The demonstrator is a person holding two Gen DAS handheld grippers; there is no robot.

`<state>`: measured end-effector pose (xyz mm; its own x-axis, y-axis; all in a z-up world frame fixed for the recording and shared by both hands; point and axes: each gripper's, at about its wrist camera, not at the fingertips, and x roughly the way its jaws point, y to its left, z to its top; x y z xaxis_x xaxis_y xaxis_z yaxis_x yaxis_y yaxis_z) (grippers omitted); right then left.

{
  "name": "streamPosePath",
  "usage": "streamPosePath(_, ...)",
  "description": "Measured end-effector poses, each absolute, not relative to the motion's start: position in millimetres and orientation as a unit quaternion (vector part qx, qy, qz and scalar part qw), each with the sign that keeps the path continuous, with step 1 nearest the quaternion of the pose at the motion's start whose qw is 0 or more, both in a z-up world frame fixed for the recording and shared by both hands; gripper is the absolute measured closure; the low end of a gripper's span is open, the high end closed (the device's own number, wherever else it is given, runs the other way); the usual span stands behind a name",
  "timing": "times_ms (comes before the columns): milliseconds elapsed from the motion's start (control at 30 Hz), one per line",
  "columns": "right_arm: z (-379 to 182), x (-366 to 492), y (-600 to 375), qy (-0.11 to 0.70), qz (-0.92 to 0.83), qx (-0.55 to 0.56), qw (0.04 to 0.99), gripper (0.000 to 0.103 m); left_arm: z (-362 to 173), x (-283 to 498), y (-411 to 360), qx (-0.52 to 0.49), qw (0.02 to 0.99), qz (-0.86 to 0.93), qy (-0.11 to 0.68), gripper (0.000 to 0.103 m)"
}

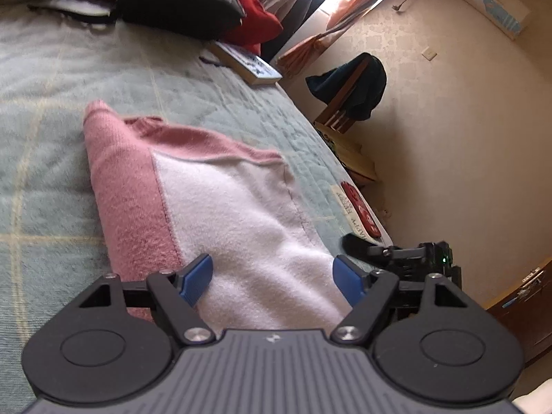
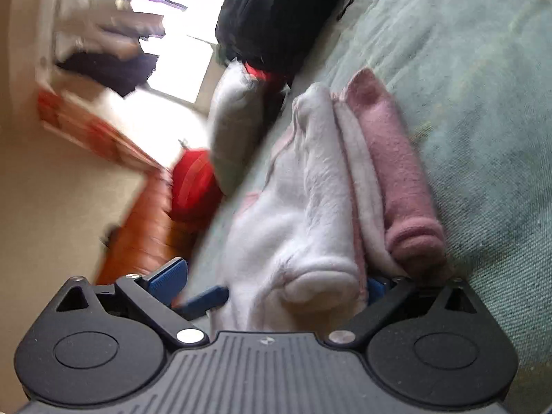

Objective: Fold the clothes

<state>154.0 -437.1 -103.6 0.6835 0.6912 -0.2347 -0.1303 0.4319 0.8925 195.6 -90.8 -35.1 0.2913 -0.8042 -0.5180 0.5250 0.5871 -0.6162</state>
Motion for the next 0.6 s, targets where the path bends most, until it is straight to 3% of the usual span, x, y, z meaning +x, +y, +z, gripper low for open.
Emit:
streamPosePath(67,-108,156,-440,0.295,0.259,0.467,0.793,0.016,-28,193,-89,-0.153,0.798,-0.418,0.406,0.026)
streamPosePath(167,-112,160,-440,0.287,0.261,0.452,0.803,0.019,-26,192,-86,-0.150,0.801,-0.418,0.400,0.023)
streamPosePath(233,-119,164,-438,0.299,0.241,0.432,0.816,0.037,-31,192,-84,-0.153,0.800,-0.414,0.406,0.023)
streamPosePath(267,-124,164,-439,0.303,0.227,0.427,0.821,0.057,-33,192,-84,-0.155,0.800,-0.413,0.408,0.023)
streamPosePath(300,-126,164,-440,0.307,0.219,0.423,0.824,0.070,-34,192,-83,-0.158,0.798,-0.414,0.408,0.023)
streamPosePath(600,-58,153,-422,0.270,0.200,0.304,0.892,0.074,-16,184,-88,-0.137,0.808,-0.420,0.390,0.023)
